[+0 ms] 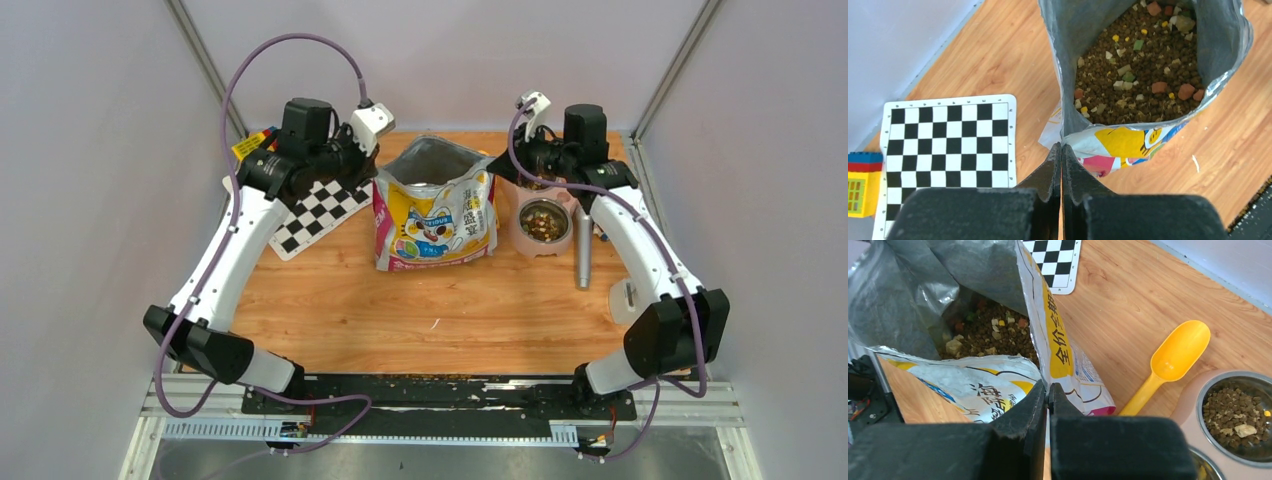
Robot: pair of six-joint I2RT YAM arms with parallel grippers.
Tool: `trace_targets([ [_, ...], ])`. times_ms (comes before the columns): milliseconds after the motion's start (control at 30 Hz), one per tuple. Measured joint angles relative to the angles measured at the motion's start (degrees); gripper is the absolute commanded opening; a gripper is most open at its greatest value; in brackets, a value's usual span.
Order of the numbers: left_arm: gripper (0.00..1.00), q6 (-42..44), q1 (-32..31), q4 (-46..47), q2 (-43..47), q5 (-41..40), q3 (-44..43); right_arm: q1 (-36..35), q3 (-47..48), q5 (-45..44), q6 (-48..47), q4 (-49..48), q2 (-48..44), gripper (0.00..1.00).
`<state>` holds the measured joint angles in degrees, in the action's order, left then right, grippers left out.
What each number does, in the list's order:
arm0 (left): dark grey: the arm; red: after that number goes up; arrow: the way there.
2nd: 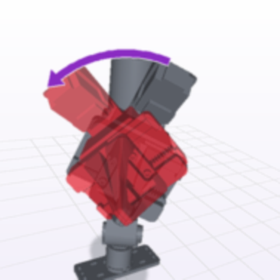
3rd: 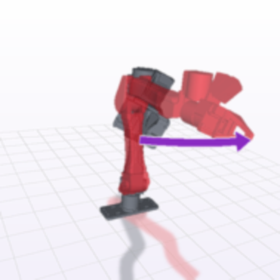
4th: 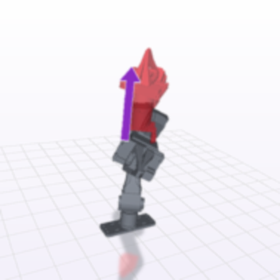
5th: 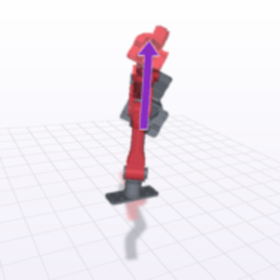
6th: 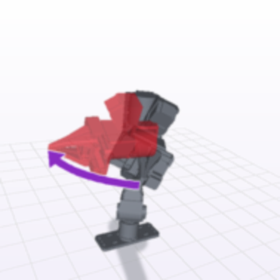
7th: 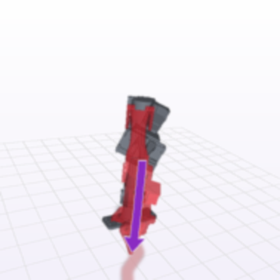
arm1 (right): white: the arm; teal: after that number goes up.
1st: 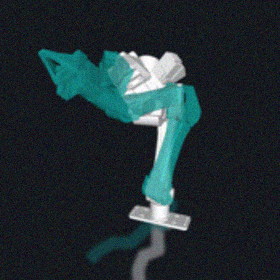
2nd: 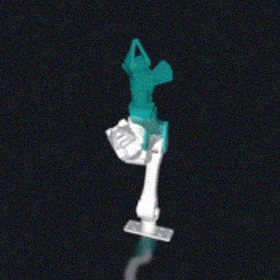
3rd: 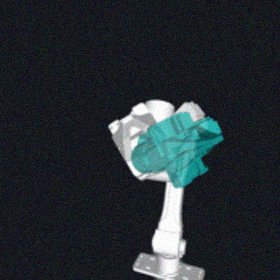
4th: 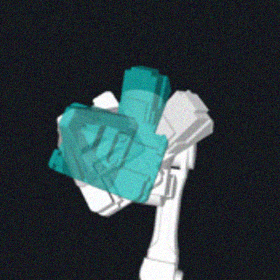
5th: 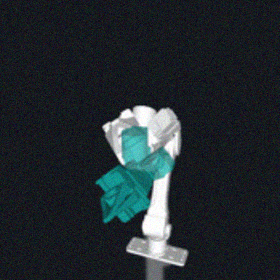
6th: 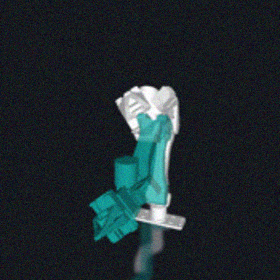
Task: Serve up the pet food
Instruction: Close the pet food bag at the center of the board.
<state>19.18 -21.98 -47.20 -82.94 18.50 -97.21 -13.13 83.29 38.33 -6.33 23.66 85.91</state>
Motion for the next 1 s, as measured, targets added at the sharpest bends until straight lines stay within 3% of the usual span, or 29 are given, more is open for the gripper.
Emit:
trace_targets([
  [133, 0.00, 0.2, 0.0, -1.4, 1.2, 1.0, 0.0, 1.9, -1.1, 2.7, 2.3, -0.3, -1.7, 0.00],
  [467, 0.00, 1.1, 0.6, 6.6, 11.5, -2.8, -0.7, 8.1, -5.4, 11.1, 8.3, -6.3, -2.2, 0.00],
  [500, 0.03, 1.1, 0.7, 7.1, 12.1, -2.8, -0.3, 8.3, -5.9, 11.8, 8.8, -7.3, -2.2, 0.00],
  [567, 0.25, 0.8, 0.8, 8.2, 13.1, -2.3, 1.7, 8.3, -6.6, 12.7, 9.5, -9.0, -2.2, 0.00],
  [600, 0.42, 0.7, 0.9, 8.7, 13.4, -1.7, 3.2, 8.4, -6.9, 12.9, 9.7, -9.6, -2.2, 0.00],
  [667, 0.59, 0.5, 1.0, 9.6, 13.6, -0.2, 6.5, 8.3, -7.7, 12.9, 9.7, -11.1, -2.4, 0.00],
  [767, 0.66, -0.8, 1.0, 10.9, 13.2, 2.2, 13.2, 8.4, -8.6, 13.1, 9.5, -12.3, -2.7, 0.00],
  [1000, 0.65, -2.0, 1.0, 13.7, 11.1, 6.6, 22.5, 8.5, -10.3, 13.9, 8.3, -13.9, -3.4, 0.10],
])
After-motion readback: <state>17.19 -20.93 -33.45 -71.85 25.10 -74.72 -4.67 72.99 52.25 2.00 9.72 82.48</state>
